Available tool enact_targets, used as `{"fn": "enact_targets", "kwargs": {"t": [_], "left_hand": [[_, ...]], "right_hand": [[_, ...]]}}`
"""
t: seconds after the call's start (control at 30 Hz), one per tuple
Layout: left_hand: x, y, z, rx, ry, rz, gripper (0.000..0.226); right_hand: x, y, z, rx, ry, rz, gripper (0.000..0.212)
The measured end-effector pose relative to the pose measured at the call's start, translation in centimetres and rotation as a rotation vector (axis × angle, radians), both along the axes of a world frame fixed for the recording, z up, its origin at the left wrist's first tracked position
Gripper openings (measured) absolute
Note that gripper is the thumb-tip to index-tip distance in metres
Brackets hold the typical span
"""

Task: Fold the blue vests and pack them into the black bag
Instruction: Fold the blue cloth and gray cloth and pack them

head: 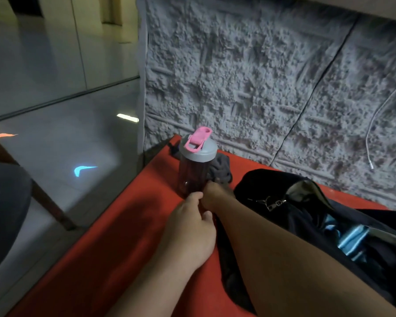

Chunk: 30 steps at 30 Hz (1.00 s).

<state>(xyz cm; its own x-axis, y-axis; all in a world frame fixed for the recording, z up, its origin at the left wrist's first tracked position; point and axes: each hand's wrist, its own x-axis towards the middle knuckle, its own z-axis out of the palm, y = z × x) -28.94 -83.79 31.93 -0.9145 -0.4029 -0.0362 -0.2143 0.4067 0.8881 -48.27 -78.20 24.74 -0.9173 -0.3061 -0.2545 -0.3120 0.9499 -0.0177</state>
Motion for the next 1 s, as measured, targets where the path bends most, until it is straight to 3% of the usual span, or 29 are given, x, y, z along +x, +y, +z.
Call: {"fn": "enact_targets", "kwargs": {"t": [0.13, 0.27, 0.37, 0.53, 0.67, 0.8, 0.93, 1.0], "left_hand": [[0.0, -0.1, 0.1, -0.015, -0.013, -0.022, 0.047], [0.3, 0.0, 0.7, -0.056, -0.052, -0.042, 0.049], [1.3, 0.3, 0.9, -0.121, -0.083, -0.096, 0.064], [4.1, 1.7, -0.1, -0.296, -0.121, -0.304, 0.082], [6.7, 4.2, -1.9, -0.413, -0.086, -0.487, 0.059], [9.8, 6.1, -2.7, -0.631, -0.123, -0.515, 0.029], [12.9, 7.6, -2.4, -0.597, -0.099, -0.390, 0.024], [14.1, 8.4, -2.4, -0.634, 0.006, -0.362, 0.028]], "right_hand": [[1.6, -0.3, 1.2, -0.068, -0.010, -0.019, 0.044], [6.0, 0.8, 4.6, -0.356, 0.112, -0.064, 0.026], [10.9, 3.1, 5.6, -0.528, 0.164, -0.088, 0.014], [19.2, 8.9, 6.8, -0.714, 0.082, -0.068, 0.015], [24.8, 13.5, 7.1, -0.729, 0.068, -0.076, 0.029], [29.4, 17.1, 6.7, -0.735, 0.084, -0.103, 0.028], [33.6, 20.3, 6.9, -0.850, 0.038, -0.157, 0.035], [35.4, 21.6, 7.1, -0.947, 0.007, -0.203, 0.034]]}}
